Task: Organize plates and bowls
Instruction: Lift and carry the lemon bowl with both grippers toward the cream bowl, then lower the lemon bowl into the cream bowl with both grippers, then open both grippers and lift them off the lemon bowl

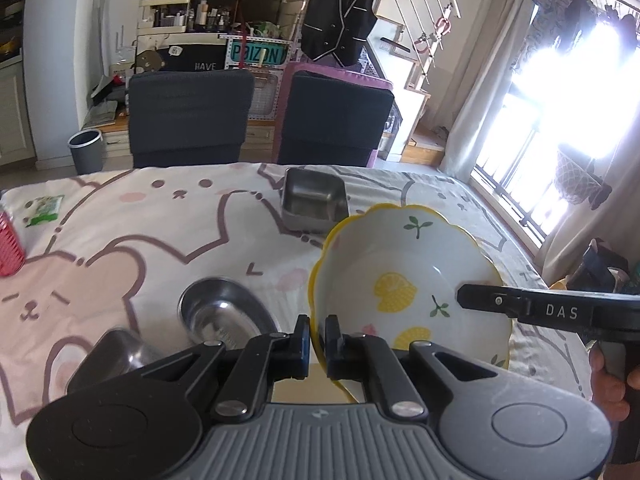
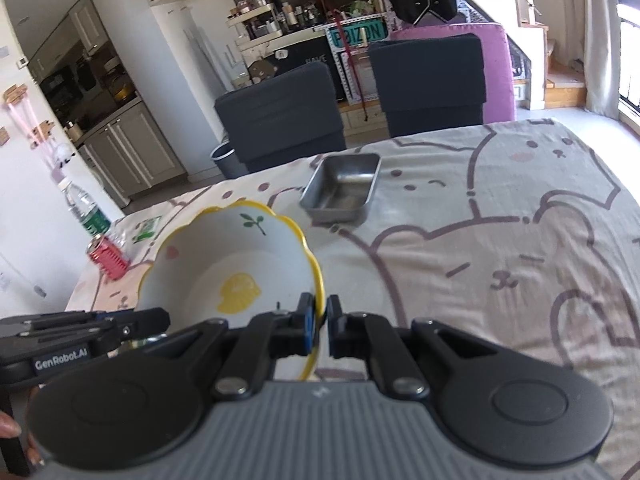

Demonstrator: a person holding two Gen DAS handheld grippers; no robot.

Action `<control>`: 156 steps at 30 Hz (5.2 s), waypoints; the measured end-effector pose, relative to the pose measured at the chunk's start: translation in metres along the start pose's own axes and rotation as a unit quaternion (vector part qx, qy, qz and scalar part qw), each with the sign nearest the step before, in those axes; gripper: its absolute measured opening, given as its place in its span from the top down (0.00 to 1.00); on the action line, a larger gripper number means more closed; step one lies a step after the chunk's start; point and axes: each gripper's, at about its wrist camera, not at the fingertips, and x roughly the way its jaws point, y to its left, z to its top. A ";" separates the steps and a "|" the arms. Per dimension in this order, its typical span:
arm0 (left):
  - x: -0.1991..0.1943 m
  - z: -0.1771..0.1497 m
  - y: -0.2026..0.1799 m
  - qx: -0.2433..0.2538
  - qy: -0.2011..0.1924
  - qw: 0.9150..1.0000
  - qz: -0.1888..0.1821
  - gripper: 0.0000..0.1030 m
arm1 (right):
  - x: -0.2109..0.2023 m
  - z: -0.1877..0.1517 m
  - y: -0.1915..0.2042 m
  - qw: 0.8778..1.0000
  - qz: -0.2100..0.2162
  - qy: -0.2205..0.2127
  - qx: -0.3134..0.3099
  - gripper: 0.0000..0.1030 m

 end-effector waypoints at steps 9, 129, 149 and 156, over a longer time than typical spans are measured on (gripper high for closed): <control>-0.022 -0.033 0.016 -0.021 -0.006 1.000 0.010 0.93 | 0.002 -0.023 0.018 0.999 0.017 0.026 -0.018 0.92; 0.017 -0.092 0.039 0.008 0.117 0.993 0.007 0.86 | 0.049 -0.077 0.008 0.983 0.035 0.162 -0.078 0.88; 0.005 -0.088 0.035 0.002 0.102 0.995 -0.012 0.49 | 0.033 -0.069 0.006 0.989 0.036 0.135 -0.052 0.53; -0.014 -0.078 0.043 0.003 0.047 0.999 0.011 0.06 | 0.019 -0.070 0.007 0.993 0.037 0.093 -0.059 0.21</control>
